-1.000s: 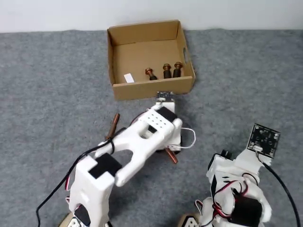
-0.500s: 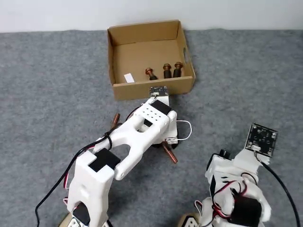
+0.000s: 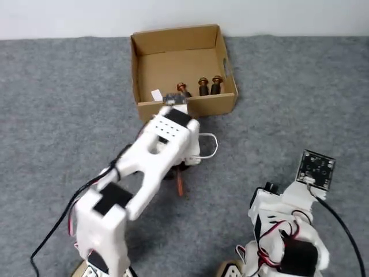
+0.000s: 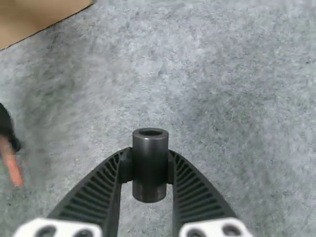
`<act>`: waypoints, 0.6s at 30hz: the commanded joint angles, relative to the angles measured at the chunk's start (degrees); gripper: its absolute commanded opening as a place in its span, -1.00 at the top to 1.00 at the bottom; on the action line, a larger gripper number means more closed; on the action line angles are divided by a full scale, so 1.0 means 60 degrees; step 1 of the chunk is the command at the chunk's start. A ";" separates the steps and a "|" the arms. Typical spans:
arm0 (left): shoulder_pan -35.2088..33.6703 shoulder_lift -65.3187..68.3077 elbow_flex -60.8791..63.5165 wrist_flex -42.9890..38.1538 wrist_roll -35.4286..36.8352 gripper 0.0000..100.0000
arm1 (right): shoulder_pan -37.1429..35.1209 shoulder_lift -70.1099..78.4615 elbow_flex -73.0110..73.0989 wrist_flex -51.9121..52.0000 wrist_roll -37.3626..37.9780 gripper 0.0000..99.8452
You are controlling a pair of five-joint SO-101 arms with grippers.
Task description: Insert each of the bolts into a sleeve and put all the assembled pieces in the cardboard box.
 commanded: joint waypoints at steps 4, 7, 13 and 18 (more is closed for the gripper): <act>-0.0059 -0.4645 0.0374 0.0073 -0.1040 0.99 | -0.0432 -0.0022 -0.0059 -0.0256 -0.0059 0.98; -0.0073 -0.6271 0.1502 -0.0733 -0.1626 0.99 | -0.0696 -0.0022 -0.0059 -0.0256 -0.0059 0.98; -0.0073 -0.9524 0.4564 -0.2681 -0.2549 0.99 | -0.1048 -0.0022 -0.0059 -0.0535 -0.0073 0.98; -0.0073 -1.2366 0.7128 -0.4747 -0.2901 0.99 | -0.1150 -0.0022 -0.0059 -0.0535 -0.0088 0.98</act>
